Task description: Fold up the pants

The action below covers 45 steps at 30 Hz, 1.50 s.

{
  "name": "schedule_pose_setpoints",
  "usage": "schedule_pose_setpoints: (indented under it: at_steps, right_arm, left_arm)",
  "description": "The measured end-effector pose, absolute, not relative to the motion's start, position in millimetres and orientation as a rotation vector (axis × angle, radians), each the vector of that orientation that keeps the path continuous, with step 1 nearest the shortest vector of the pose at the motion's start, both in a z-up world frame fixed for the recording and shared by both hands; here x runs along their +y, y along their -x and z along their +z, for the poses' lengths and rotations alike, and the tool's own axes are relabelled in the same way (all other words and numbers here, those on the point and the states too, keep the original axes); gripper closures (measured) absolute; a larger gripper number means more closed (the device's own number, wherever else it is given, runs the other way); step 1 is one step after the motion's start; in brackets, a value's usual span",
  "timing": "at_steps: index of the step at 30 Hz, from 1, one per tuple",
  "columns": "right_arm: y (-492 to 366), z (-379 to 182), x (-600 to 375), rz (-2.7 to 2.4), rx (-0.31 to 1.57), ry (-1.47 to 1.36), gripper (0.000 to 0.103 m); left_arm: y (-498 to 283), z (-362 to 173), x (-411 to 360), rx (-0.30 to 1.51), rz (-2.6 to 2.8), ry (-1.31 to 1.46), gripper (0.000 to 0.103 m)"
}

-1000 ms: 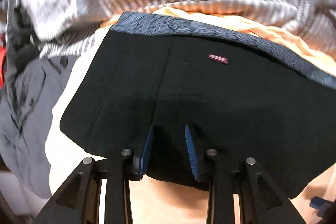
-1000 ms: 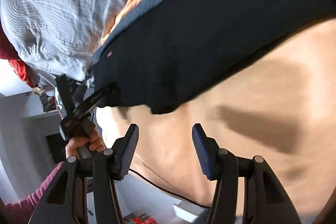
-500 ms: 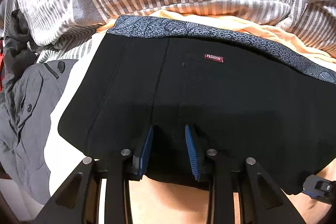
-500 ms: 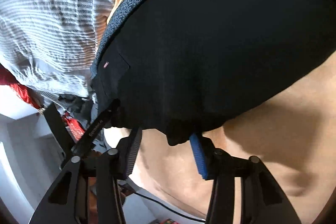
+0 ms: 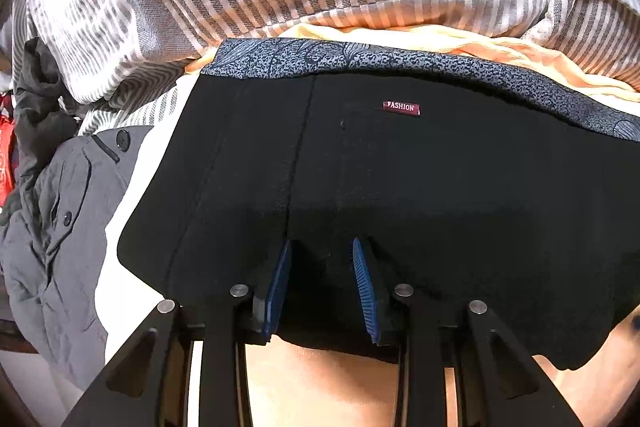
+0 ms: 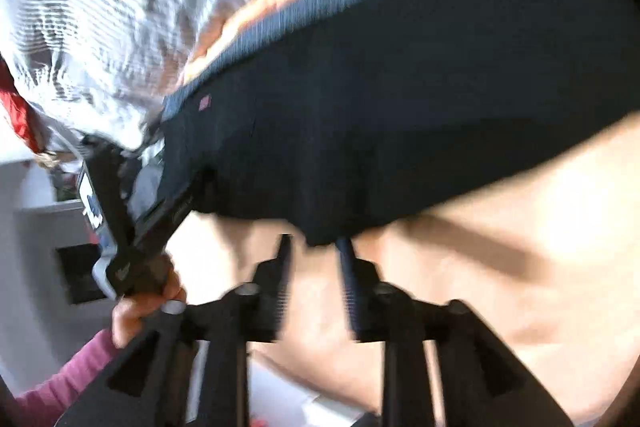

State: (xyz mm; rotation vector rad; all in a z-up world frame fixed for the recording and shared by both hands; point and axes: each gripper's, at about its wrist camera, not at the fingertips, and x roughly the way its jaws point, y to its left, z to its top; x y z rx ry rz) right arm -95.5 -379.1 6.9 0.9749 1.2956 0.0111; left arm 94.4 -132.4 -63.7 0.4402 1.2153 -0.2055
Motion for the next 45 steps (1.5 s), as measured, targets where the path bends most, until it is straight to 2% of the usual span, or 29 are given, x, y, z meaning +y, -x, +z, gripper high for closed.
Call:
schedule_pose_setpoints:
  at_steps: [1, 5, 6, 7, 8, 9, 12, 16, 24, 26, 33, 38, 45]
  right_arm:
    - [91, 11, -387, -0.017, 1.276, -0.939, 0.047]
    - [83, -6, -419, -0.114, 1.284, -0.913, 0.046]
    - [86, -16, -426, -0.128, 1.306, -0.95, 0.049]
    - [92, -20, -434, -0.118, 1.281, -1.02, 0.049]
    - [97, -19, -440, -0.113, 1.265, -1.057, 0.049]
    - [99, -17, -441, -0.114, 1.268, -1.056, 0.049]
    - [109, -5, -439, -0.088, 1.276, -1.039, 0.046]
    - [129, 7, -435, -0.042, 1.286, -1.018, 0.045]
    - [152, 19, -434, -0.023, 1.266, -1.063, 0.045]
    - [158, 20, -439, -0.019, 1.258, -1.072, 0.045]
    - [174, 14, -454, -0.037, 1.269, -1.107, 0.045]
    - [186, 20, -465, -0.05, 1.262, -1.107, 0.044]
    - [200, 22, -485, -0.083, 1.271, -1.116, 0.042]
  left_arm:
    - [-94, -64, -133, 1.213, -0.205, -0.445, 0.069]
    - [-90, -64, -137, 1.199, -0.198, -0.469, 0.069]
    - [-89, -64, -139, 1.195, -0.195, -0.479, 0.068]
    - [-89, -64, -140, 1.192, -0.187, -0.492, 0.065]
    - [-88, -64, -141, 1.184, -0.16, -0.518, 0.052]
    - [-89, -62, -143, 1.181, -0.126, -0.543, 0.049]
    - [-98, -46, -149, 1.253, -0.131, -0.424, 0.049]
    - [-113, -28, -184, 1.24, -0.223, -0.335, 0.049]
    - [-146, -69, -249, 1.309, -0.177, -0.331, 0.047]
    - [-152, -67, -257, 1.263, -0.15, -0.339, 0.045]
    - [-176, -59, -253, 1.309, -0.057, -0.267, 0.045]
    - [-142, -37, -256, 1.32, -0.133, -0.315, 0.045]
    - [-48, -21, -301, 1.312, -0.302, -0.469, 0.045]
